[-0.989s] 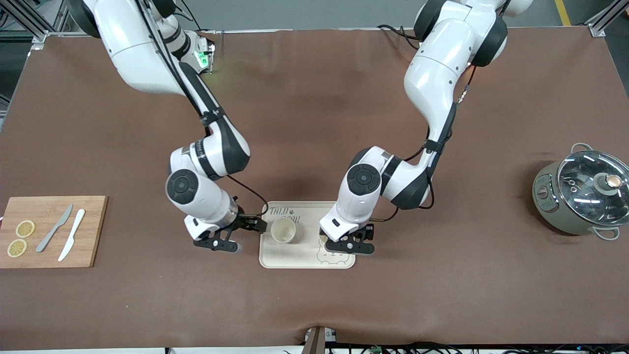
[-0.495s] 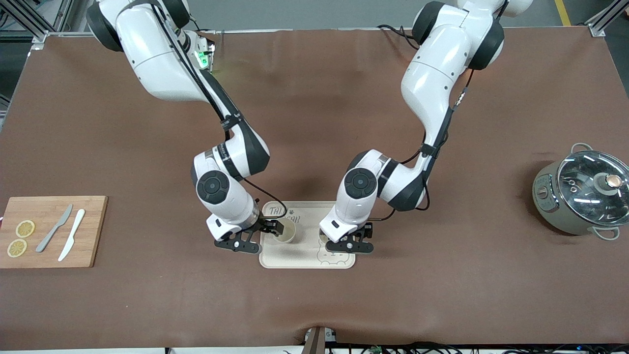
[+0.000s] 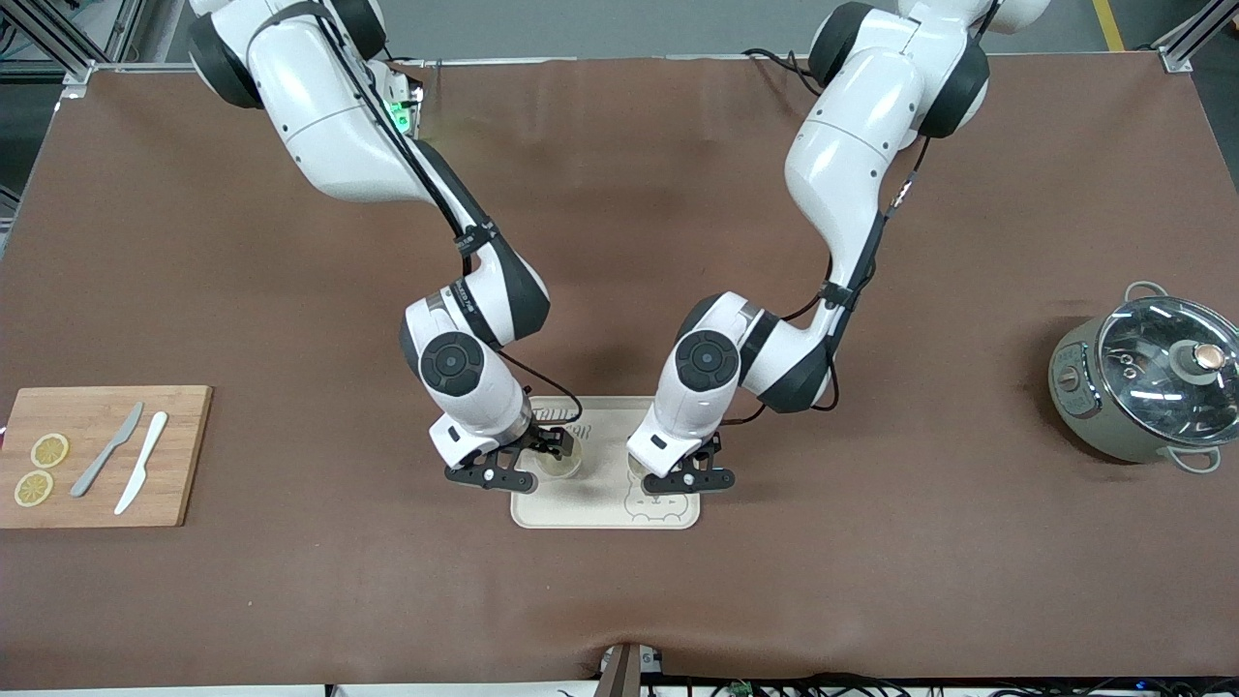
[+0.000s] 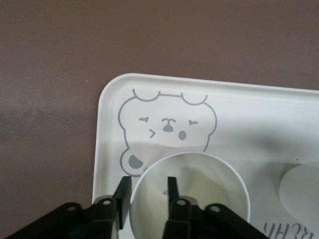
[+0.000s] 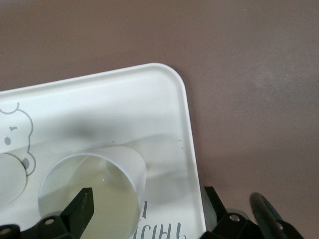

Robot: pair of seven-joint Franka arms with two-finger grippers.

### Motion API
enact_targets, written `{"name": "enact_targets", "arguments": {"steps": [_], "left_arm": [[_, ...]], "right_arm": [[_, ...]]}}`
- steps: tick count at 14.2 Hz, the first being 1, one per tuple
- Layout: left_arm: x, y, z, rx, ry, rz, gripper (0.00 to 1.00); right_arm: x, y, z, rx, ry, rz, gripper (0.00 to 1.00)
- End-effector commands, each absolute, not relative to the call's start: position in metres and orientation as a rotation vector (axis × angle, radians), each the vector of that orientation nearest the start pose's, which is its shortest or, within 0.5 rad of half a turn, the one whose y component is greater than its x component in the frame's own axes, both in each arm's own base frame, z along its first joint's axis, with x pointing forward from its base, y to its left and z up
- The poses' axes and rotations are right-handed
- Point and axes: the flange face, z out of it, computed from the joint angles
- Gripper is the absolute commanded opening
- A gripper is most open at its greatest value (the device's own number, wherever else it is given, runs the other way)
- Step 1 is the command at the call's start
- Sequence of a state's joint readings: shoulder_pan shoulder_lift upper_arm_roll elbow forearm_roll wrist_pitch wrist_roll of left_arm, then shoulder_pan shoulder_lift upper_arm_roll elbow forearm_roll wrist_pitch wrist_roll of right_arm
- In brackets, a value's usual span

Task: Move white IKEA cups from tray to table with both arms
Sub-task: 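Close the right gripper on one cup while the left gripper grips the other, then carry the cup toward the board while the left gripper carries its cup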

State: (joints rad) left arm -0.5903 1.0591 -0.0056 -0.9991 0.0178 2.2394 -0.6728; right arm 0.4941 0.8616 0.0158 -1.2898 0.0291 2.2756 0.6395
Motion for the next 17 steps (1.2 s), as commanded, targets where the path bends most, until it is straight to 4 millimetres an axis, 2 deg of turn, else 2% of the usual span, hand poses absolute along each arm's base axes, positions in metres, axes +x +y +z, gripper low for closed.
{"name": "enact_targets", "arguments": {"steps": [1, 3, 4, 6, 7, 8, 11, 13, 15, 17], "left_arm": [[0.664, -0.448, 0.224, -3.238, -0.143, -0.255, 0.00], [0.669, -0.441, 0.249, -3.234, -0.158, -0.257, 0.00], [0.668, -0.434, 0.261, -3.211, -0.165, -0.198, 0.00], [0.677, -0.409, 0.282, -3.184, -0.147, -0.143, 0.00], [0.676, -0.403, 0.299, -3.174, -0.099, -0.106, 0.00], [0.679, -0.388, 0.318, -3.162, -0.088, -0.065, 0.00], [0.674, -0.356, 0.354, -3.151, -0.044, 0.016, 0.00], [0.658, -0.324, 0.375, -3.152, 0.001, 0.054, 0.00], [0.629, -0.280, 0.394, -3.171, 0.085, -0.012, 0.00], [0.595, -0.227, 0.395, -3.178, 0.165, -0.114, 0.00]], "right_arm": [[0.666, 0.377, 0.240, -3.070, 0.225, -0.170, 0.64], [0.664, 0.380, 0.240, -3.074, 0.218, -0.175, 0.49], [0.663, 0.381, 0.240, -3.074, 0.221, -0.172, 0.42], [0.664, 0.380, 0.239, -3.074, 0.228, -0.170, 0.19], [0.663, 0.381, 0.240, -3.074, 0.226, -0.172, 0.11], [0.663, 0.381, 0.239, -3.070, 0.230, -0.168, 0.06], [0.664, 0.381, 0.243, -3.060, 0.252, -0.168, 0.00], [0.670, 0.372, 0.250, -3.056, 0.277, -0.177, 0.00], [0.680, 0.355, 0.263, -3.058, 0.310, -0.174, 0.00], [0.694, 0.329, 0.276, -3.076, 0.329, -0.159, 0.00]]}}
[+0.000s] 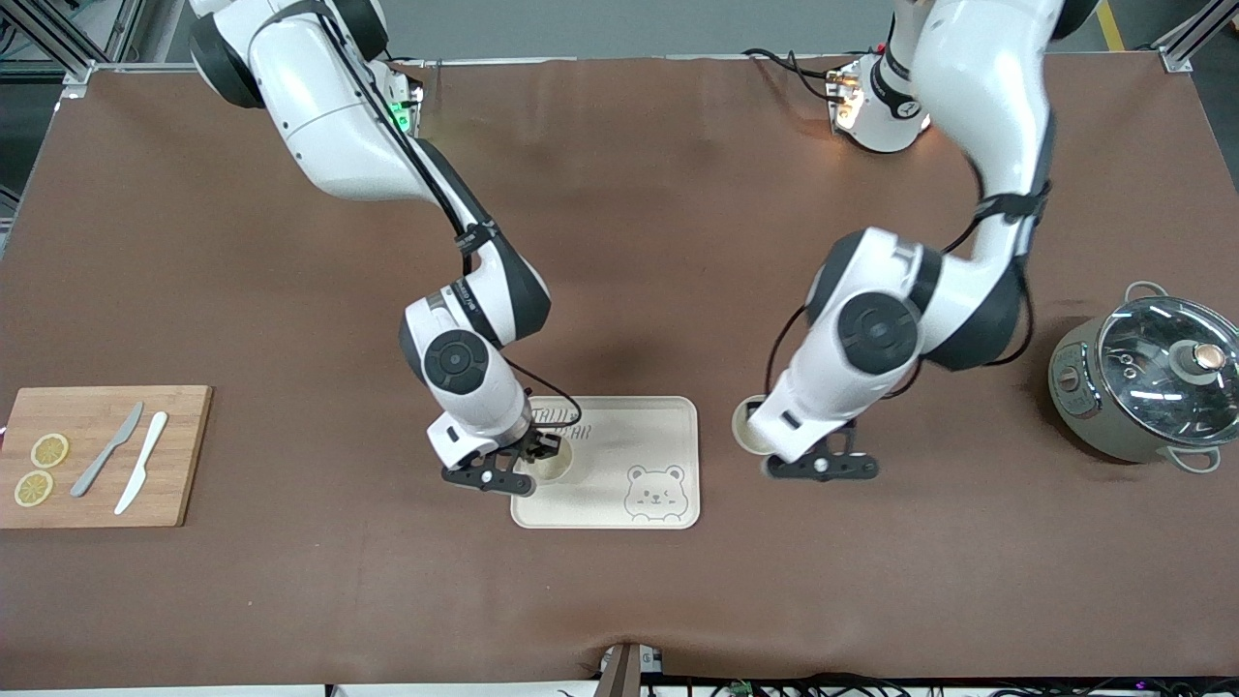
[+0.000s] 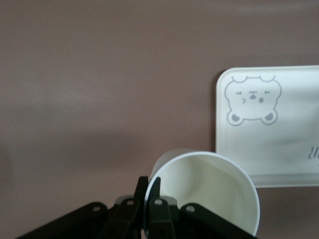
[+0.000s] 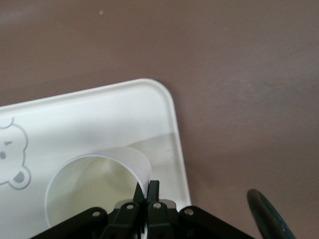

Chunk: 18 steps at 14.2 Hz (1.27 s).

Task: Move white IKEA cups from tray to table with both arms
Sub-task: 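Carry the cup toward the board while the left gripper carries its cup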

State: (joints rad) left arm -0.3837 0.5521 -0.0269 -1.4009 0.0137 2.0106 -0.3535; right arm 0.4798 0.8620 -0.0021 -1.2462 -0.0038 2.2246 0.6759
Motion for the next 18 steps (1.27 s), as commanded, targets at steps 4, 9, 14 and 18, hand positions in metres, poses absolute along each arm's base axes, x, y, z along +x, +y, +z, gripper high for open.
{"name": "enact_targets", "arguments": {"steps": [4, 9, 14, 18], "left_arm": [[0.557, -0.161, 0.388, -3.154, 0.284, -0.111, 0.00], [0.513, -0.148, 0.341, -3.149, 0.315, -0.145, 0.00], [0.513, -0.134, 0.288, -3.185, 0.227, -0.081, 0.00], [0.513, -0.123, 0.264, -3.186, 0.233, -0.109, 0.00]], "right_arm": [[0.724, 0.256, 0.289, -3.088, 0.191, -0.147, 0.00], [0.753, 0.153, 0.304, -3.070, 0.025, -0.167, 0.00], [0.763, 0.069, 0.303, -3.080, -0.147, -0.144, 0.00], [0.766, 0.000, 0.299, -3.088, -0.230, -0.146, 0.00]]}}
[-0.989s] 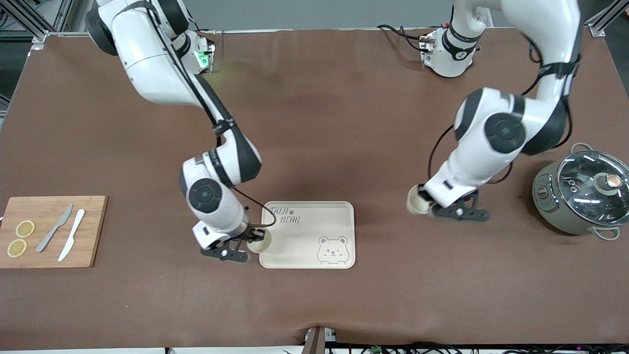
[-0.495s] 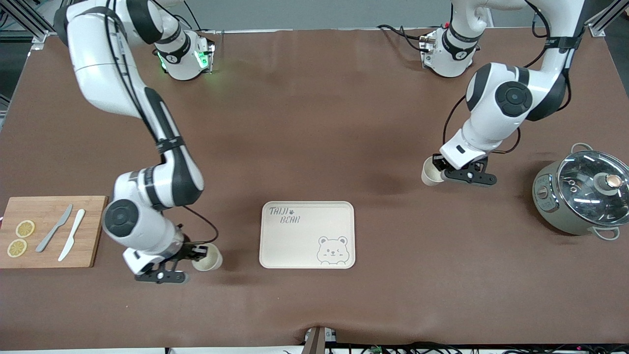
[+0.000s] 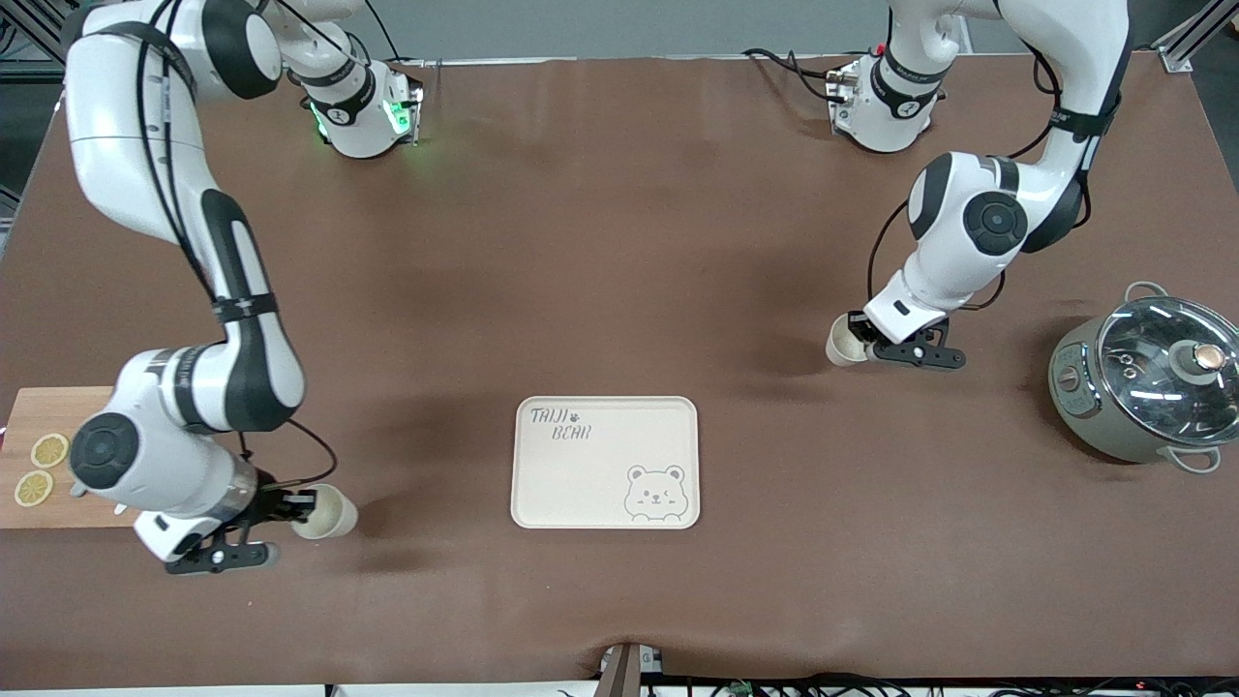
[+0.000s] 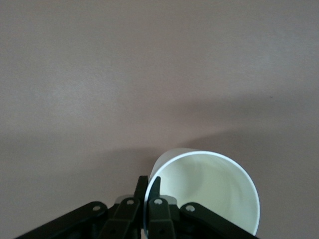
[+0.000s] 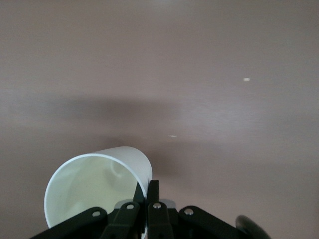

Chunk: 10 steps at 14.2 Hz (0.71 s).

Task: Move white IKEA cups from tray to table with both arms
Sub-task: 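Lower both cups onto the table and open both grippers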

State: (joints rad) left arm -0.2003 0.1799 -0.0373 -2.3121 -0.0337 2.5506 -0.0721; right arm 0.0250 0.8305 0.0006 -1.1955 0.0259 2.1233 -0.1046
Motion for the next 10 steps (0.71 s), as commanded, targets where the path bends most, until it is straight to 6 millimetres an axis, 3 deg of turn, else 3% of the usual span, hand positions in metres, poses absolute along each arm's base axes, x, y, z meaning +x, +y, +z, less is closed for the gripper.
{"name": "enact_targets", "arguments": {"steps": [1, 4, 10], "left_arm": [[0.513, -0.123, 0.257, -3.186, 0.234, -0.124, 0.00], [0.515, -0.123, 0.239, -3.187, 0.228, -0.143, 0.00], [0.517, -0.124, 0.213, -3.187, 0.227, -0.188, 0.00]], "right_arm": [[0.765, -0.014, 0.295, -3.090, -0.240, -0.141, 0.00], [0.762, -0.050, 0.284, -3.092, -0.225, -0.120, 0.00], [0.756, -0.062, 0.256, -3.090, -0.199, -0.059, 0.00]]}}
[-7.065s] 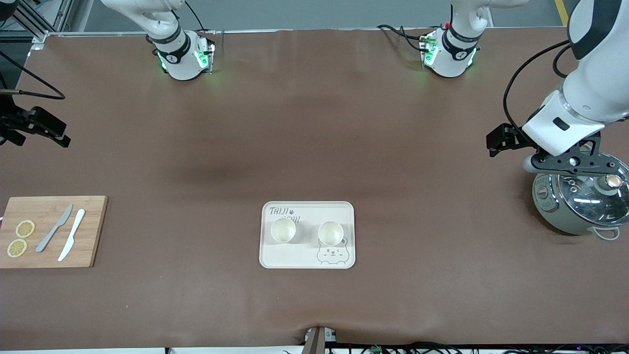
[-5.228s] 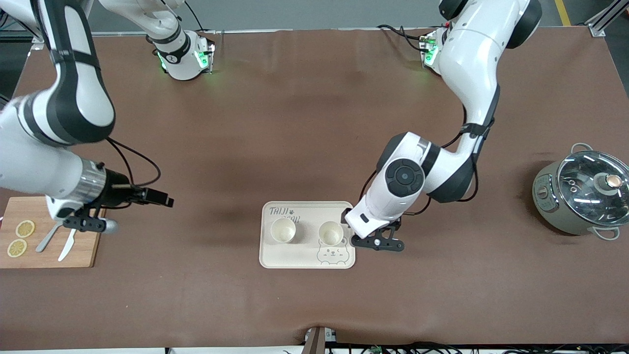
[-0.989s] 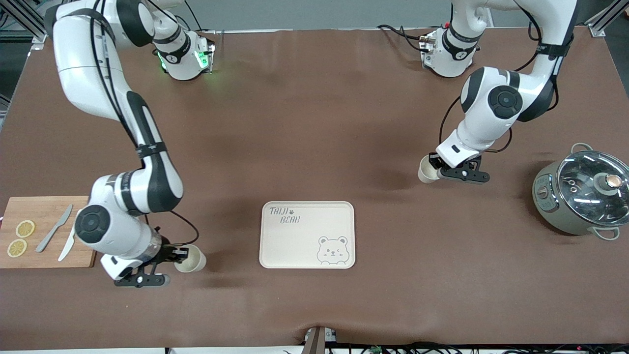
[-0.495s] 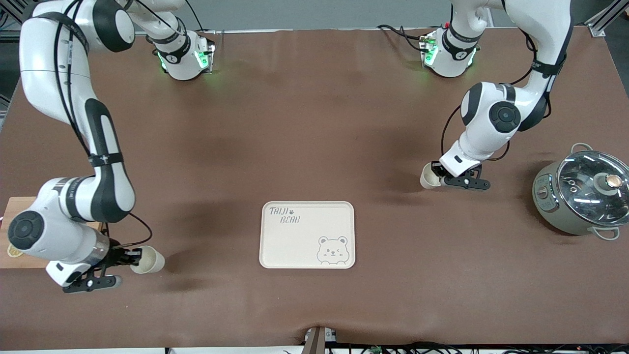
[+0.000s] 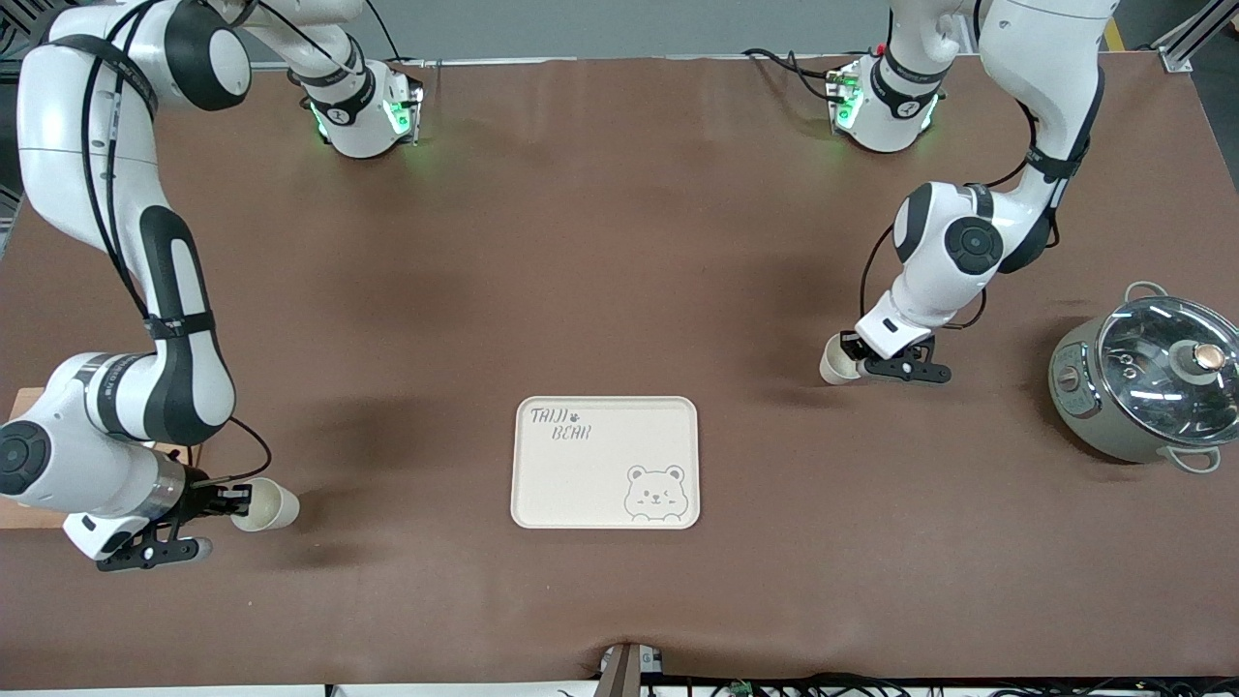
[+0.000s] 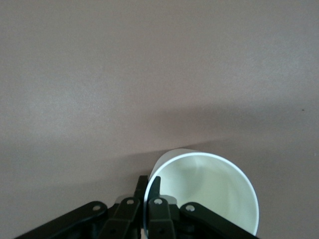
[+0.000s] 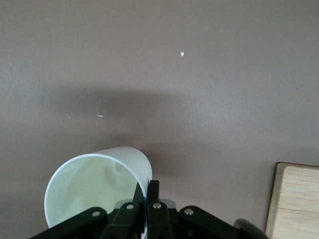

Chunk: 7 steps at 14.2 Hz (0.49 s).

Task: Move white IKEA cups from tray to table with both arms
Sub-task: 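Lower both cups onto the table and open both grippers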

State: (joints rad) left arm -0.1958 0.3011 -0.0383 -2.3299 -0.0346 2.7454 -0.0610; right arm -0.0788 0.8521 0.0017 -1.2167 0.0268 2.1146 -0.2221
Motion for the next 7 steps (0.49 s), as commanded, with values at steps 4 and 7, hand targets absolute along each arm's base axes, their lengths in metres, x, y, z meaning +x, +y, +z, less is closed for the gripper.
{"name": "enact_targets", "arguments": {"steps": [4, 7], "left_arm": [[0.518, -0.125, 0.216, -3.185, 0.244, -0.198, 1.00], [0.519, -0.124, 0.221, -3.186, 0.237, -0.207, 1.00]], "right_arm": [[0.753, -0.065, 0.237, -3.087, -0.188, -0.019, 0.00], [0.752, -0.064, 0.231, -3.070, -0.166, -0.007, 0.00]]}}
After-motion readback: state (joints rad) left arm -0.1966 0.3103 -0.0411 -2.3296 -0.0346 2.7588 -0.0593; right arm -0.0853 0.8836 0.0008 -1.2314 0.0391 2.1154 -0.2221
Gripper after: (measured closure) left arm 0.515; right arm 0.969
